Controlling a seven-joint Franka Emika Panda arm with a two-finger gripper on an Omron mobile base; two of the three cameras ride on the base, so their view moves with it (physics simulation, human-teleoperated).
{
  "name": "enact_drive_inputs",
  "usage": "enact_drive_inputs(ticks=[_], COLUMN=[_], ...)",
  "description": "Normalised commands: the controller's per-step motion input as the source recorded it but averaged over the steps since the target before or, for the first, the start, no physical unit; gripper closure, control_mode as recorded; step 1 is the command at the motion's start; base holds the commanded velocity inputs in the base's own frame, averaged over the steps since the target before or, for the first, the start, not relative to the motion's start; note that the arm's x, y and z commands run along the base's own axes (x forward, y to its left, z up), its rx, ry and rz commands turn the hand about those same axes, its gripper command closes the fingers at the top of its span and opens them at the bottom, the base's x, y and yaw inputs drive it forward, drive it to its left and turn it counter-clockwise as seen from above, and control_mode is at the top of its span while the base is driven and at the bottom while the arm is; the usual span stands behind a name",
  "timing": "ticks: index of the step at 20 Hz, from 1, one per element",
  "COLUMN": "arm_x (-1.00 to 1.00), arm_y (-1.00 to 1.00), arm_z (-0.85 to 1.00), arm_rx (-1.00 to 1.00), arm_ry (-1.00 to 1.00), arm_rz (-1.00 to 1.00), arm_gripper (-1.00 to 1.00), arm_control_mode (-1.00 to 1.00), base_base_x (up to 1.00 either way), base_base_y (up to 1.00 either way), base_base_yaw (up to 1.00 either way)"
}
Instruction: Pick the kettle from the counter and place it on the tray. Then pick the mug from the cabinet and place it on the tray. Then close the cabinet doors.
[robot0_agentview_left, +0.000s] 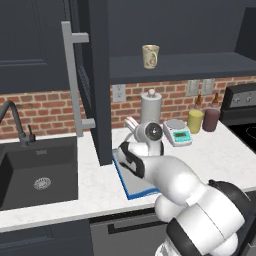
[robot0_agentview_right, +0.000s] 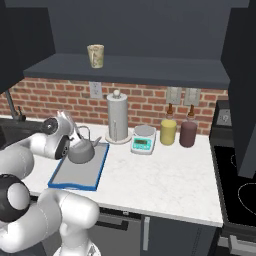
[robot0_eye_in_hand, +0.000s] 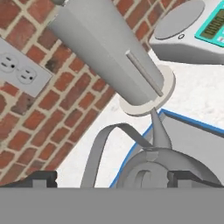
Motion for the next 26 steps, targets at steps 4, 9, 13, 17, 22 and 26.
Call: enact_drive_inputs(ticks=[4,9,13,17,22,26], arm_x=[-0.12,-0.28,-0.51,-0.53,-0.6,-0.38], arm_y=[-0.1,-0.18,-0.27,-0.26,-0.36,-0.3], arm_z=[0.4,0.42,0.57,0.48,0.41,0.37], arm_rx=[-0.09,-0.01,0.0,-0.07,-0.21,-0.25], arm_ry=[0.13,0.26,0.28,0.14,0.0,0.0], arm_rz=[0.0,0.0,0.0,0.0,0.08,0.11], arm_gripper=[-1.0,-1.0,-1.0,-1.0,-1.0,-1.0], arm_control_mode=[-1.0,-1.0,-1.0,-1.0,-1.0,-1.0], base_base_x=[0.0,0.0,0.0,0.0,0.0,0.0], base_base_y=[0.0,0.0,0.0,0.0,0.0,0.0], base_base_yaw=[0.0,0.0,0.0,0.0,0.0,0.0])
